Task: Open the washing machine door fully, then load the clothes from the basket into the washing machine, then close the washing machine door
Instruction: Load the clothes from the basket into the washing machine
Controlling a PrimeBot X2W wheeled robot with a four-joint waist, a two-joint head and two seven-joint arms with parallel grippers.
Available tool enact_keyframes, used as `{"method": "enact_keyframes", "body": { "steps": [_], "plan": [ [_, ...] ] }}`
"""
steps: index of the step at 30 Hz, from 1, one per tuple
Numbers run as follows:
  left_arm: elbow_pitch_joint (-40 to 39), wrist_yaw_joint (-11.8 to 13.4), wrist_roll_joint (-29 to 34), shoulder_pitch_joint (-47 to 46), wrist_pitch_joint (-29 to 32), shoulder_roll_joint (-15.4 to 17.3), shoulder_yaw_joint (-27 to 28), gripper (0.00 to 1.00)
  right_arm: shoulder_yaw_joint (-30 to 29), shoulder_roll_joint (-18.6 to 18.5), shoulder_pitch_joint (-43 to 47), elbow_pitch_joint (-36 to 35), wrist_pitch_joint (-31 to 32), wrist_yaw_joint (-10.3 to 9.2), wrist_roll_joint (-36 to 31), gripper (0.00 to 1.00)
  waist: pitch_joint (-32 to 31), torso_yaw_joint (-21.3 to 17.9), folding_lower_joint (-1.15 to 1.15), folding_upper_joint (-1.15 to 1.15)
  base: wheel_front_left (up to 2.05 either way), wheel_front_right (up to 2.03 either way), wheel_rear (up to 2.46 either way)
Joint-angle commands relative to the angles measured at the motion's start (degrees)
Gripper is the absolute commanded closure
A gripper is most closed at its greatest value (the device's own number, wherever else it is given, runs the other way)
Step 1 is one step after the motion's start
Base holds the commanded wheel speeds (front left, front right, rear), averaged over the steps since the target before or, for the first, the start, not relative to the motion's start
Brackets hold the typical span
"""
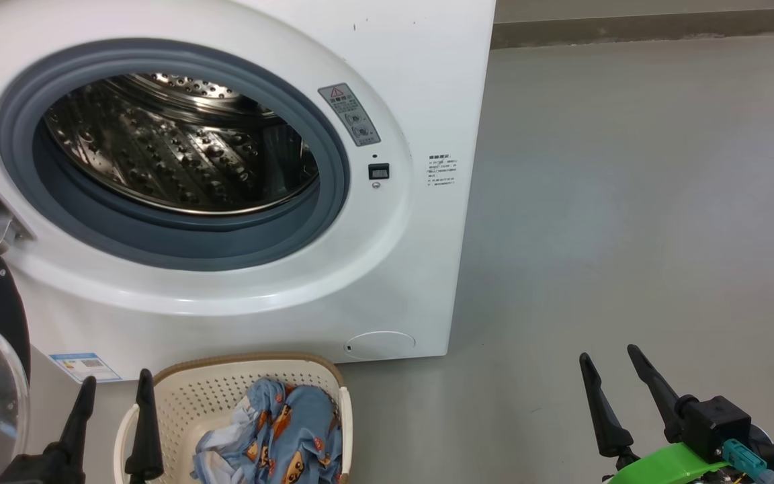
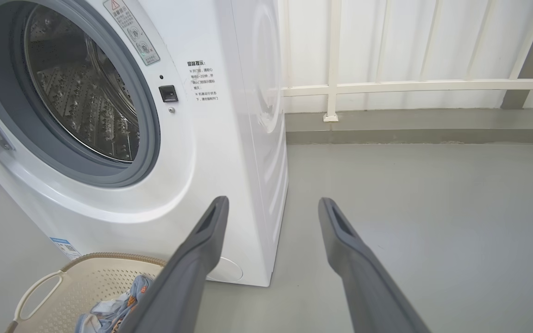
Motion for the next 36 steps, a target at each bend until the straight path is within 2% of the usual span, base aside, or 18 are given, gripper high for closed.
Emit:
{"method": "enact_keyframes", "body": {
  "steps": [1,15,36],
  "plan": [
    [-1.14,-0.08,-0.35,-0.84,-0.21,0.89,1.57,0.00,1.85,-0.10,-1.55,-1.19,-0.68,0.09,0.65,0.00,-0.15,0.01,0.00,0.00,0.00,0.00,0.00],
    [-1.01,-0.15,-0.71,-0.49,-0.21,0.89,0.84,0.00,1.85,-0.10,-1.31,-1.29,-0.68,0.09,0.47,0.00,-0.07,0.21,0.00,0.00,0.00,0.00,0.00],
    [0.04,-0.16,-2.29,-2.06,-0.21,0.89,-2.01,0.00,2.06,-0.10,-3.20,-1.15,-0.68,0.09,0.83,0.00,4.87,-0.16,0.00,0.00,0.00,0.00,0.00]
  ]
}}
